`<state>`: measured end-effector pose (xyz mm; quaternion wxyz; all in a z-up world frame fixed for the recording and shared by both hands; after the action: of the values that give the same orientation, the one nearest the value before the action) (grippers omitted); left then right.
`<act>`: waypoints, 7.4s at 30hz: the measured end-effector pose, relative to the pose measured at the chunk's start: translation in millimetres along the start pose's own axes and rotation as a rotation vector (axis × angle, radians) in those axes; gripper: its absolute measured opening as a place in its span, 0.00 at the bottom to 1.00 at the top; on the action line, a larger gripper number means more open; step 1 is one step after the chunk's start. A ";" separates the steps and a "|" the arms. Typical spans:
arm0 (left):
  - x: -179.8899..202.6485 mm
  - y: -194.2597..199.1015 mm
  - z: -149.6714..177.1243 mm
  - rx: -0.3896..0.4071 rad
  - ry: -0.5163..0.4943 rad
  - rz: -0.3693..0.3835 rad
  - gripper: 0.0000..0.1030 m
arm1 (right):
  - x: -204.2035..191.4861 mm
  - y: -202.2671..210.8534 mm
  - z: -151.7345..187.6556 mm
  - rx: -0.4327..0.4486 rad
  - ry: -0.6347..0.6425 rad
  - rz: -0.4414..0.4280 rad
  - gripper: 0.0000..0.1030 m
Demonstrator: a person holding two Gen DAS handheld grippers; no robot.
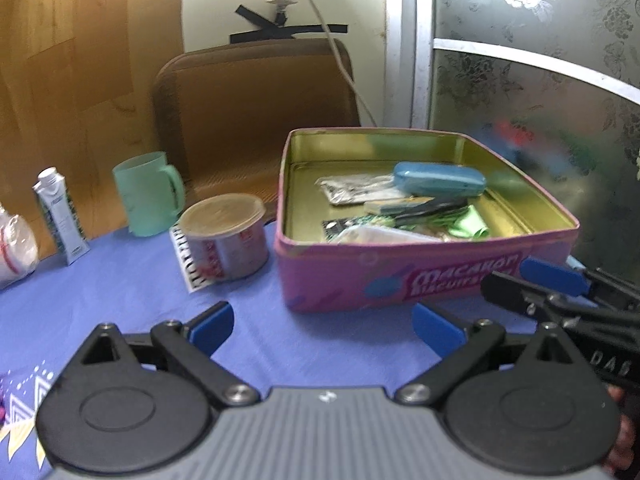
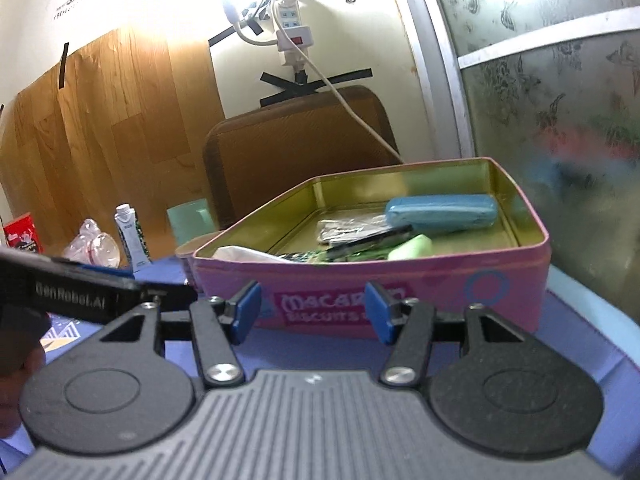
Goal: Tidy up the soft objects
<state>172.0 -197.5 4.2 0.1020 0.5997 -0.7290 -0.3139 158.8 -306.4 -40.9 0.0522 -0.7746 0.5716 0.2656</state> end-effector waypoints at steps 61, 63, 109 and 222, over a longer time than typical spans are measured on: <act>-82.1 10.9 95.6 -0.108 0.112 -0.160 1.00 | -53.1 -19.7 30.6 -0.155 -0.057 -0.075 0.61; -89.4 14.2 100.2 -0.109 0.121 -0.178 1.00 | -61.1 -23.2 32.2 -0.165 -0.043 -0.089 0.61; -236.1 169.3 215.2 0.352 0.648 -0.592 1.00 | -339.9 -169.4 156.6 -0.636 0.356 -0.636 0.73; 29.7 36.0 -15.1 0.046 -0.042 -0.054 1.00 | 19.7 53.5 -9.2 0.018 -0.254 0.012 0.63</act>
<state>143.0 -227.4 30.2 0.0644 0.6145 -0.7217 -0.3122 117.2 -345.1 -30.4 0.1297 -0.7309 0.5672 0.3567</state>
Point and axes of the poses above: each gripper's, at about its wrist camera, not at the fingertips, and y roughly against the way its jaws point, x to its right, z to its underside, the point moved 6 cm from there along -y, roughly the way its jaws point, and after that the axes turned 14 degrees about -y, right-handed, at the moved point
